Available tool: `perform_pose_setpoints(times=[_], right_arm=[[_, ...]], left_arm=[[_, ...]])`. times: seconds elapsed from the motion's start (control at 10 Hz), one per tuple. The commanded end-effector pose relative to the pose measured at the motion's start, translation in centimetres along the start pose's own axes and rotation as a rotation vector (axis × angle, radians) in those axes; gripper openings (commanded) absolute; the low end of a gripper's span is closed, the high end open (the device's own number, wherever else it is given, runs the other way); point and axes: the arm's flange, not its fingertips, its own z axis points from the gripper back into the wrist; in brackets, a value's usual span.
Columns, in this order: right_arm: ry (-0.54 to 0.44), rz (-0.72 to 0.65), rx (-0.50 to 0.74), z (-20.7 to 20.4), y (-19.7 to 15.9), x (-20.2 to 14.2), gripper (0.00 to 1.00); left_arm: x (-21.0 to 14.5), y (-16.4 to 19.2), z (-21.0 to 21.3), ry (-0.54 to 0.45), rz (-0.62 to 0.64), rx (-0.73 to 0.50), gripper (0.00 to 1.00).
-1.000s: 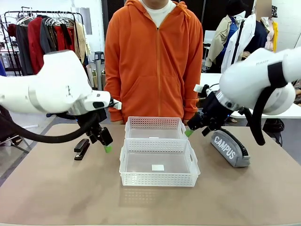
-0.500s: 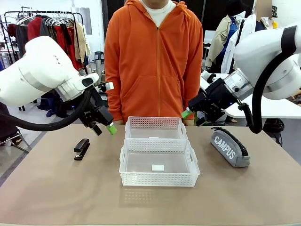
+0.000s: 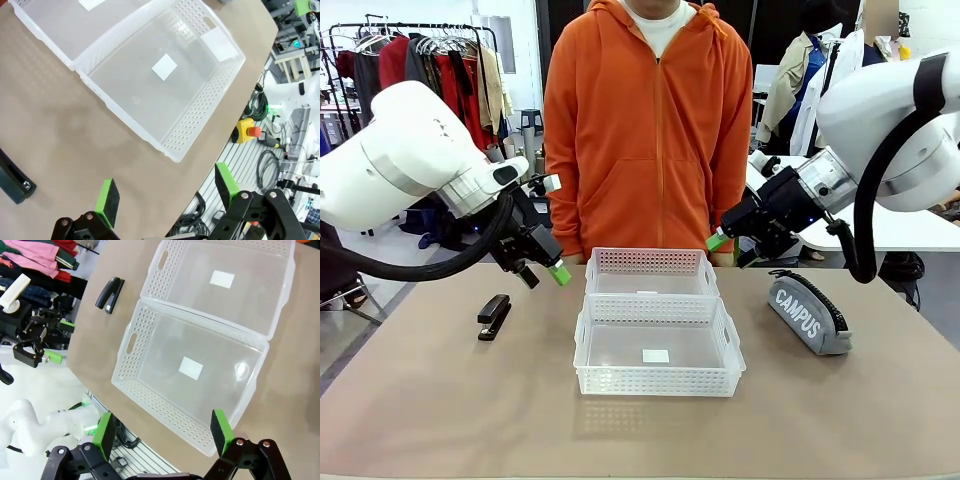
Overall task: Distribute items into two baskets.
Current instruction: Pick up the Pencil pouch that the person points to.
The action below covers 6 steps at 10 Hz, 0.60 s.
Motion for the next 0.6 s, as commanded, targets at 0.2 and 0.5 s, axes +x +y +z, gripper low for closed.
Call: perform_pose_setpoints(times=[0.2, 0.5], right_arm=[[0.004, -0.122, 0.167, -1.0, 0.6, 1.0, 1.0], [-0.061, -0.225, 0.378, -0.2, 1.5, 2.4, 1.0]], left_arm=[[1.6, -0.9, -0.7, 0.089, 0.093, -0.087, 1.0], [3.9, -1.8, 0.0, 0.119, 0.252, -0.275, 1.0]])
